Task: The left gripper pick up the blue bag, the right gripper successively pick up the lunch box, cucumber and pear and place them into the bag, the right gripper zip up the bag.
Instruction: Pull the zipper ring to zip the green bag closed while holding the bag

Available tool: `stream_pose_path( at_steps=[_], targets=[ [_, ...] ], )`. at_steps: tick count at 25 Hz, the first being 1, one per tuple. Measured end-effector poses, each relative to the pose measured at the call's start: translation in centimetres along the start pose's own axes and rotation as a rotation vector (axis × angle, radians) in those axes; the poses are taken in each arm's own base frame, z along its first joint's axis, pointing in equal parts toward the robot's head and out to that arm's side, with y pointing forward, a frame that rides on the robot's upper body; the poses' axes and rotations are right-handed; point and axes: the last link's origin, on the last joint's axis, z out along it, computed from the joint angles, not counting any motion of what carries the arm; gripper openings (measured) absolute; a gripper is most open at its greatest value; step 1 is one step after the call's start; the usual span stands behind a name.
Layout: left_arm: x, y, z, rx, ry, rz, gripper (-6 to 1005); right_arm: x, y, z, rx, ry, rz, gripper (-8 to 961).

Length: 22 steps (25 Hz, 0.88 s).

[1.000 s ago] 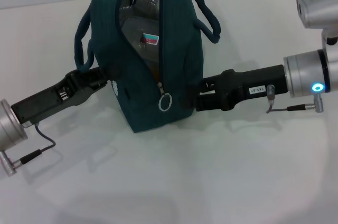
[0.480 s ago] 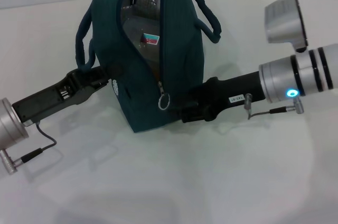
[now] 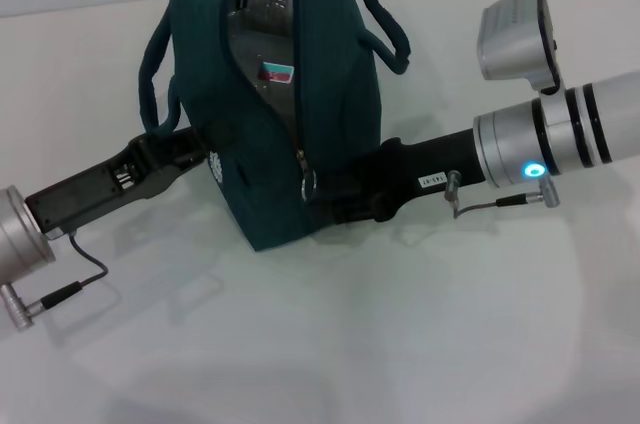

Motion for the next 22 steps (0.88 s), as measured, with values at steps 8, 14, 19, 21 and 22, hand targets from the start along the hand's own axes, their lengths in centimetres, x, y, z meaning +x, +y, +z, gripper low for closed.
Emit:
stream_pose_path(
  at_steps=[8, 14, 19, 21, 22],
  targets=[
    [-0.2, -0.1, 0.0, 0.002, -0.005, 0.009, 77, 0.0, 0.8, 1.3, -0.033, 0.014, -0.006, 452],
    [-0.4, -0.1, -0.1, 0.004, -0.012, 0.008, 77, 0.2, 1.0, 1.3, -0.035, 0.009, 0.008, 451],
    [-0.6, -0.1, 0.0, 0.002, -0.024, 0.01, 77, 0.4, 1.0, 1.5, -0.027, -0.012, 0.036, 431],
    [-0.7, -0.1, 0.0, 0.002, -0.024, 0.012, 77, 0.4, 1.3, 1.6, -0.044, -0.008, 0.034, 412],
    [-0.7, -0.1, 0.0, 0.003, -0.024, 0.012, 77, 0.4, 1.4, 1.7, -0.054, -0.006, 0.031, 402]
  ],
)
